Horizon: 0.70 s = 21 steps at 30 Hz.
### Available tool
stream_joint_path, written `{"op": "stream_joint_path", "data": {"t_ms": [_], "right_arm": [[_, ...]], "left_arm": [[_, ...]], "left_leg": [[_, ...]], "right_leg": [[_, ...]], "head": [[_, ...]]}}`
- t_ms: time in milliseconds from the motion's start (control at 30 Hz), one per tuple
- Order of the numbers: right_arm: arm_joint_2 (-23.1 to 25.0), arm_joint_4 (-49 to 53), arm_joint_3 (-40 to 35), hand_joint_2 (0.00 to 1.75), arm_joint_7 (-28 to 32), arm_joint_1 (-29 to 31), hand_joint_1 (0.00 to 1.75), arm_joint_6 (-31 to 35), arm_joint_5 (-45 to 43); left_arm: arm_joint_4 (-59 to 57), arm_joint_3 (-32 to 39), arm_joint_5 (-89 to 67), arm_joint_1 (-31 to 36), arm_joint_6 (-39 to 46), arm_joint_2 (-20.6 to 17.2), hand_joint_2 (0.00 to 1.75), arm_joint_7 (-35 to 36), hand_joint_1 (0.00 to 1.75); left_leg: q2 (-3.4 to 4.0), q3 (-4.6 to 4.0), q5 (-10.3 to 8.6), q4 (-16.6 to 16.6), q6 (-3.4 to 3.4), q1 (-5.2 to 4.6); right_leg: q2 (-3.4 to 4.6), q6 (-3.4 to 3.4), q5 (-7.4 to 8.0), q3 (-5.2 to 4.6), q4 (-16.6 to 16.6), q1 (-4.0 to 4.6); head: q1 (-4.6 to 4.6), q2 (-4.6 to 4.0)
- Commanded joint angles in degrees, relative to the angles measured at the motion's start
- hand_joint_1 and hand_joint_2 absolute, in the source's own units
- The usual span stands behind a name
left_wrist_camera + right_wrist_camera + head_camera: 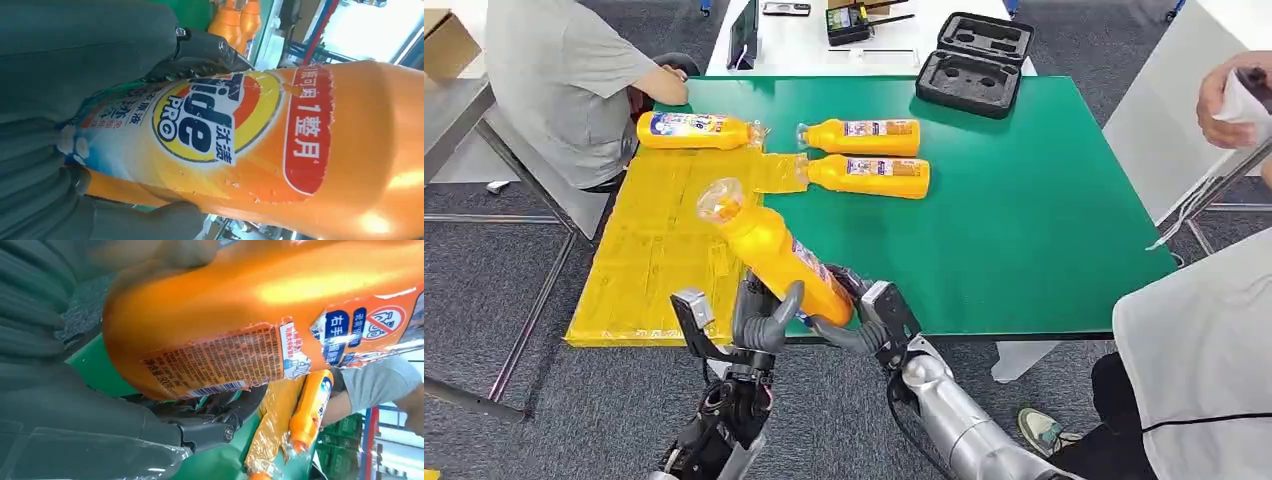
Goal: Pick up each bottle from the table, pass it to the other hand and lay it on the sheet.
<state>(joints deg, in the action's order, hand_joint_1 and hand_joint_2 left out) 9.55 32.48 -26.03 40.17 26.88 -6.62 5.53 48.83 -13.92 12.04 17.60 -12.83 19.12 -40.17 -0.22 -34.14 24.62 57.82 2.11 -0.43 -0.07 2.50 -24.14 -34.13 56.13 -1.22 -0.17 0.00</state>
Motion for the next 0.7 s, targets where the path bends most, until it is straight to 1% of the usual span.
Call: {"op": "stream_joint_path", "data": {"t_ms": [33, 67, 100, 133, 167, 200, 267, 300, 333, 367, 400, 467, 533, 567, 600, 633, 667, 700], "right_arm": [[0.1, -4.0, -2.4, 1.75, -0.2, 3.2, 1.64, -0.3, 0.0], [0.2, -3.9, -2.3, 1.75, -0.2, 3.1, 1.64, -0.2, -0.1], [0.1, -3.8, -2.2, 1.75, -0.2, 3.1, 1.52, -0.3, -0.2], [0.2, -3.9, -1.6, 1.75, -0.2, 3.2, 1.13, -0.6, -0.9], [0.2, -3.9, -1.1, 1.75, -0.2, 3.2, 0.26, -0.5, -1.1], [0.2, -4.6, -0.1, 1.75, -0.2, 3.5, 0.00, 0.2, -1.4], [-0.2, -4.4, 1.1, 1.75, -0.2, 3.6, 0.00, 0.6, -1.2], [-0.2, -4.6, 1.8, 1.75, -0.2, 3.7, 0.00, 0.4, -1.5], [-0.3, -4.3, 2.0, 1.75, -0.2, 3.5, 0.00, 1.4, -1.0], [-0.5, -3.8, 1.9, 1.75, -0.2, 3.1, 0.00, 3.2, -0.1], [-0.4, -4.1, 2.4, 1.75, -0.2, 3.0, 0.00, 3.0, -0.4], [-0.6, -4.0, 2.6, 1.75, -0.2, 2.6, 0.00, 3.6, -0.1], [-0.7, -3.7, 2.6, 1.75, -0.2, 2.3, 0.00, 3.6, -0.1], [-0.7, -3.4, 3.2, 1.75, -0.2, 1.7, 0.00, 4.0, -0.5], [-0.7, -3.4, 3.5, 1.75, -0.2, 1.4, 0.00, 4.1, -0.7], [-0.8, -2.8, 3.8, 1.75, -0.2, 0.7, 0.00, 4.6, -0.8], [-0.9, -2.5, 3.9, 1.75, -0.2, 0.3, 0.00, 4.8, -0.9], [-1.1, -2.1, 3.9, 1.75, -0.2, 0.0, 0.00, 4.8, -0.9]], "left_arm": [[-0.1, 0.0, -0.7, 0.3, -0.7, 0.4, 1.75, 0.2, 1.75], [-0.1, 0.2, -0.6, 0.2, -0.9, 0.4, 1.75, 0.2, 1.75], [0.3, 0.3, -0.8, 0.1, -1.0, 0.4, 1.75, 0.2, 1.75], [0.8, 0.5, -1.4, 0.0, -0.7, 0.3, 1.75, 0.2, 1.75], [1.3, 0.7, -1.9, 0.0, -0.2, 0.1, 1.75, 0.2, 1.75], [2.5, 0.5, -3.7, -0.2, 1.8, -0.5, 1.75, 0.2, 1.75], [5.7, -1.6, -8.2, -0.1, 8.5, -2.8, 1.75, 0.2, 1.69], [6.1, -2.6, -10.2, 0.2, 12.9, -3.8, 1.75, 0.2, 1.75], [6.1, -3.7, -11.6, 0.6, 16.8, -4.8, 1.75, 0.2, 1.73], [7.2, -6.0, -14.7, 0.8, 22.1, -6.6, 1.75, 0.2, 1.71], [7.3, -8.5, -16.5, 1.1, 26.6, -8.3, 1.75, 0.2, 1.69], [6.4, -12.2, -21.0, 2.3, 35.6, -11.1, 1.75, 0.2, 1.71], [6.3, -12.0, -20.7, 2.6, 35.2, -11.5, 1.75, 0.2, 1.71], [3.9, -14.4, -24.8, 4.2, 41.3, -12.6, 1.75, 0.2, 1.69], [3.0, -14.4, -24.9, 4.8, 41.5, -12.9, 1.75, 0.2, 1.71], [1.0, -14.4, -26.4, 6.2, 43.4, -13.4, 1.75, 0.2, 1.69], [-0.1, -14.3, -27.4, 6.9, 45.3, -13.6, 1.75, 0.2, 1.71], [-0.5, -14.1, -27.1, 7.7, 44.9, -13.8, 1.75, 0.2, 1.71]], "left_leg": [[0.03, 0.07, 0.04, 0.0, -0.08, 0.03], [0.07, 0.15, 0.11, 0.1, -0.14, 0.11], [0.06, 0.10, 0.06, 0.0, -0.10, 0.06], [0.05, 0.09, 0.06, 0.0, -0.09, 0.05], [0.05, 0.10, 0.08, 0.0, -0.11, 0.07], [0.07, 0.15, 0.10, 0.0, -0.14, 0.10], [0.09, 0.11, 0.09, 0.0, -0.13, 0.08], [0.08, 0.09, 0.06, 0.0, -0.12, 0.07], [0.05, 0.03, 0.02, 0.0, -0.09, 0.03], [0.07, 0.11, 0.07, 0.0, -0.14, 0.08], [0.06, 0.11, 0.04, 0.0, -0.13, 0.07], [0.09, 0.16, 0.07, 0.0, -0.16, 0.09], [0.05, 0.13, 0.02, 0.0, -0.12, 0.06], [0.04, 0.16, 0.05, 0.0, -0.16, 0.10], [-0.03, 0.13, 0.02, 0.0, -0.13, 0.08], [-0.07, 0.12, 0.00, 0.0, -0.12, 0.07], [-0.09, 0.17, 0.03, 0.0, -0.15, 0.12], [-0.09, 0.17, 0.02, 0.0, -0.14, 0.12]], "right_leg": [[0.02, -0.08, -0.03, 0.07, 0.0, 0.03], [0.05, -0.14, -0.07, 0.17, 0.0, 0.12], [0.05, -0.10, -0.04, 0.10, 0.0, 0.06], [0.04, -0.09, -0.04, 0.09, 0.0, 0.06], [0.04, -0.11, -0.05, 0.11, 0.0, 0.07], [0.06, -0.14, -0.06, 0.16, 0.0, 0.10], [0.07, -0.13, -0.05, 0.11, 0.0, 0.09], [0.07, -0.12, -0.03, 0.09, 0.0, 0.08], [0.04, -0.08, -0.01, 0.03, 0.0, 0.04], [0.06, -0.13, -0.04, 0.12, 0.0, 0.09], [0.05, -0.12, -0.02, 0.10, 0.0, 0.07], [0.08, -0.15, -0.03, 0.16, 0.0, 0.10], [0.04, -0.12, -0.01, 0.12, 0.0, 0.07], [0.03, -0.15, -0.04, 0.16, 0.0, 0.11], [-0.04, -0.13, -0.03, 0.13, 0.0, 0.09], [-0.07, -0.11, -0.03, 0.13, 0.0, 0.07], [-0.10, -0.14, -0.06, 0.21, 0.0, 0.13], [-0.09, -0.13, -0.05, 0.20, 0.0, 0.12]], "head": [[-0.02, 0.00], [0.00, 0.00], [0.00, 0.00], [0.00, 0.00], [0.00, 0.00], [0.00, 0.00], [-0.02, 0.00], [0.00, 0.00], [0.00, 0.00], [-0.02, 0.00], [0.02, 0.00], [0.00, 0.00], [0.00, 0.00], [-0.02, 0.00], [0.00, 0.00], [0.00, 0.00], [0.00, 0.00], [0.00, 0.00]]}}
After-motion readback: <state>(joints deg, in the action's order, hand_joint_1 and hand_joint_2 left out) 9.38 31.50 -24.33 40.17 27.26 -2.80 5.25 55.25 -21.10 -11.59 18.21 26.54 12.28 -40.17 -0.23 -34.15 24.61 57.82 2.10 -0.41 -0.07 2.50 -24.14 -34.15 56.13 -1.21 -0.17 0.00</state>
